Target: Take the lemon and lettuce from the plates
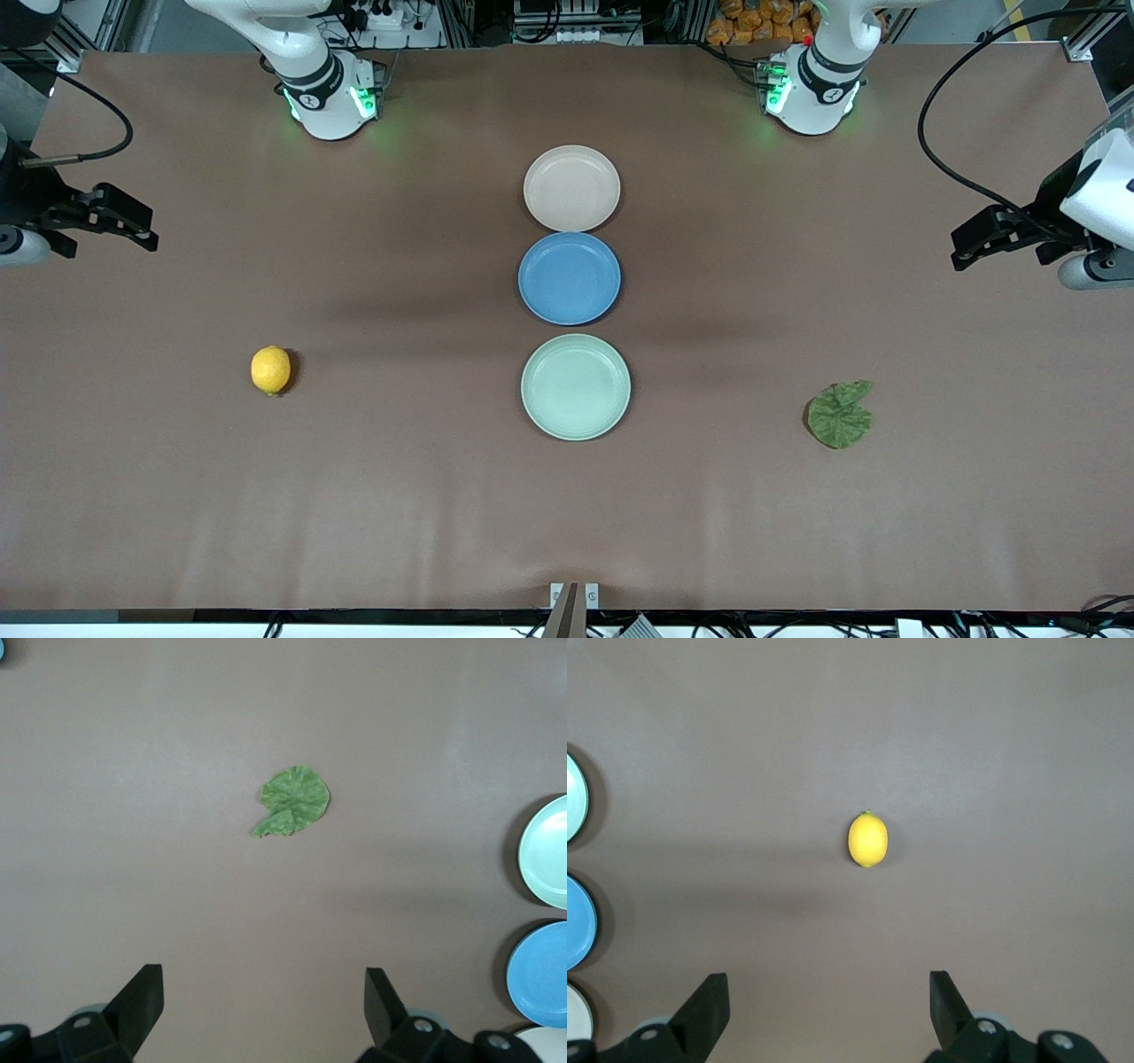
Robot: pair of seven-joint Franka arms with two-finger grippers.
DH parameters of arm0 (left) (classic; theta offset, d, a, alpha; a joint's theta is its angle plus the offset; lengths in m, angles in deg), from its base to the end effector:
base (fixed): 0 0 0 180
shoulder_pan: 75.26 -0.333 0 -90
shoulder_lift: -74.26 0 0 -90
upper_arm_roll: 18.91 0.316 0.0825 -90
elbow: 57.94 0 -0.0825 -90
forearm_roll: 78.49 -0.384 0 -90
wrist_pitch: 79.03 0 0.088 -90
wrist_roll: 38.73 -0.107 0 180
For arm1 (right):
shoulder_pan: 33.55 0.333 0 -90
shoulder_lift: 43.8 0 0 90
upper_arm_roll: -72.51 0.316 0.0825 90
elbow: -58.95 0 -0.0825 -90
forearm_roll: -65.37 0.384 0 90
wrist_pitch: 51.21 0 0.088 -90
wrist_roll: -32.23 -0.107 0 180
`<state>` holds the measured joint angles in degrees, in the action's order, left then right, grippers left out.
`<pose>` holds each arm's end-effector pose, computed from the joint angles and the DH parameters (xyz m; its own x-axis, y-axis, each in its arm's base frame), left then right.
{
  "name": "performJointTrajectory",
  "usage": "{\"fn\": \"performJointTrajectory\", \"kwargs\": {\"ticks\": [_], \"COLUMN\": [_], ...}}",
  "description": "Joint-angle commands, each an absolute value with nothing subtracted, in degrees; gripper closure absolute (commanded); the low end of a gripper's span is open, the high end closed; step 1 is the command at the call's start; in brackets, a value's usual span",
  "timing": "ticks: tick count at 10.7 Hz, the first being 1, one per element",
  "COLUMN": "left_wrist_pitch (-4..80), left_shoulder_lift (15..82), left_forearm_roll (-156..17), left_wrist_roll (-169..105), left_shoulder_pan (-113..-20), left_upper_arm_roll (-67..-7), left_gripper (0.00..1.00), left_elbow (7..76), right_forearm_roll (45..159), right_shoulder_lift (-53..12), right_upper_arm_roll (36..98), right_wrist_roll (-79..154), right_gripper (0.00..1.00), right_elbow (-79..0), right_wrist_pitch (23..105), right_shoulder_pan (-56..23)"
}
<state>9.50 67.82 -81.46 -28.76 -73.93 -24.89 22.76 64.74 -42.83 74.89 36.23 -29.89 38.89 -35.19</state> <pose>0.5836 -0.0652 0.6349 0.9983 0.0486 0.0314 0.0497 -0.9981 -0.0352 0.5601 0.0059 0.6248 0.9966 0.0826 0.0043 0.0826 -0.9965 0.0106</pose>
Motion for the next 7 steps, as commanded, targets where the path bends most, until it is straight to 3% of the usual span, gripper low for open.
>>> {"fn": "performJointTrajectory", "kwargs": {"ticks": [1,7], "left_wrist_pitch": [8.6,8.6], "left_shoulder_lift": [68.5,68.5], "left_forearm_roll": [-81.2,-81.1], "left_wrist_roll": [-29.2,-29.2], "left_shoulder_pan": [-73.9,-73.9], "left_upper_arm_roll": [-25.1,-25.1], "left_gripper": [0.0,0.0], "left_elbow": [22.7,22.7], "right_forearm_roll": [63.4,63.5], "right_shoulder_lift": [-40.6,-39.6], "right_upper_arm_roll": [75.8,76.2], "right_wrist_roll": [35.1,32.1], "right_gripper": [0.0,0.0], "right_elbow": [-28.7,-28.8], "right_wrist_pitch": [39.2,40.4], "right_shoulder_pan": [-35.6,-33.7]}}
